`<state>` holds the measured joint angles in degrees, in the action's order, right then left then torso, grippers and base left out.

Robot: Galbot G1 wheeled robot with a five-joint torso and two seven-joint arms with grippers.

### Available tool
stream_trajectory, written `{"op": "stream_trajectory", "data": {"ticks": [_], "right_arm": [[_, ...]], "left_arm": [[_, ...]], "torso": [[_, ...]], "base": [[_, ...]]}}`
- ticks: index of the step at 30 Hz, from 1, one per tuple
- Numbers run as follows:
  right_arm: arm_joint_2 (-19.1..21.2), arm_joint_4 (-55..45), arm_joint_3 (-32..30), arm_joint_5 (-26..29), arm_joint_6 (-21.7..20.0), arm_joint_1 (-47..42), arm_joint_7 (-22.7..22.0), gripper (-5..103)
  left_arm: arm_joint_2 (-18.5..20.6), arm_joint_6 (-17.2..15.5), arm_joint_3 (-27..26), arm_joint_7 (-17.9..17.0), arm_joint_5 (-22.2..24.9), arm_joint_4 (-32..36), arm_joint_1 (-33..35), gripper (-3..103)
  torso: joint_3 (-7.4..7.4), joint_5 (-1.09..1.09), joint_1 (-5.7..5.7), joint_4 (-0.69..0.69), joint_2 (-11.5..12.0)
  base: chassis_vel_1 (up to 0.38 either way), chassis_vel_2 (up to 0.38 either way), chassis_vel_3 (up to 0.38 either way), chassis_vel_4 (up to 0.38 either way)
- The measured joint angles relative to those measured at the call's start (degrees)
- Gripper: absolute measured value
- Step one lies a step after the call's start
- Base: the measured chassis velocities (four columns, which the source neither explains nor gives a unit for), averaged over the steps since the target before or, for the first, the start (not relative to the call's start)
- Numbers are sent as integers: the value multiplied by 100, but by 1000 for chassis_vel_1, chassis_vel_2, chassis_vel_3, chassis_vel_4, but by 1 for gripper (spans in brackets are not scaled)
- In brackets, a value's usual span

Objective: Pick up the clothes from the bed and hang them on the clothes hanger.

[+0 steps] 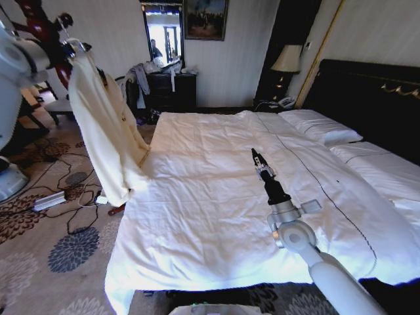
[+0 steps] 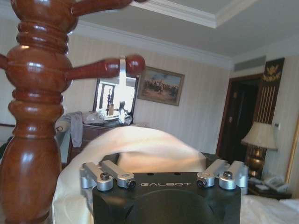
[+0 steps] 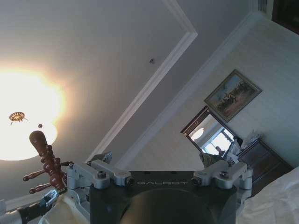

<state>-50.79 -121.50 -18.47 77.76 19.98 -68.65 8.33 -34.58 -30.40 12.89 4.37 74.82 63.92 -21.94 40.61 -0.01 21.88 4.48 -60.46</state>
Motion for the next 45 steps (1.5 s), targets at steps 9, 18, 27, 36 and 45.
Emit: {"op": "stream_trajectory", "data": {"ticks": [9, 18, 27, 36, 45], "right_arm": [[4, -50, -9, 5, -7, -47, -39, 100], [-75, -62, -17, -13, -8, -72, -86, 100], [-122, -114, -73, -81, -3, -240, -72, 100], [-121, -162, -112, -111, 16, -349, -39, 100], [-146, -148, -60, -158, 18, -368, -32, 100]], "left_arm": [[872, 145, -1055, 16, -65, 1706, 1635, 100], [1383, 684, -1290, 11, 151, 2746, 2153, 100], [1615, 800, -1611, -21, 110, 3118, 2659, 100], [1688, 876, -1743, -77, 121, 3073, 2681, 100], [1918, 617, -1789, -617, 30, 3226, 2545, 100]], "torso": [[-1, 0, 0, -4, 0], [-1, 1, -1, -1, 0], [0, -1, 0, -2, 1], [0, -1, 0, -2, 1], [0, 1, 0, -2, 0]], "base": [[0, 0, 0, 0], [0, 0, 0, 0], [0, 0, 0, 0], [0, 0, 0, 0], [0, 0, 0, 0]]}}
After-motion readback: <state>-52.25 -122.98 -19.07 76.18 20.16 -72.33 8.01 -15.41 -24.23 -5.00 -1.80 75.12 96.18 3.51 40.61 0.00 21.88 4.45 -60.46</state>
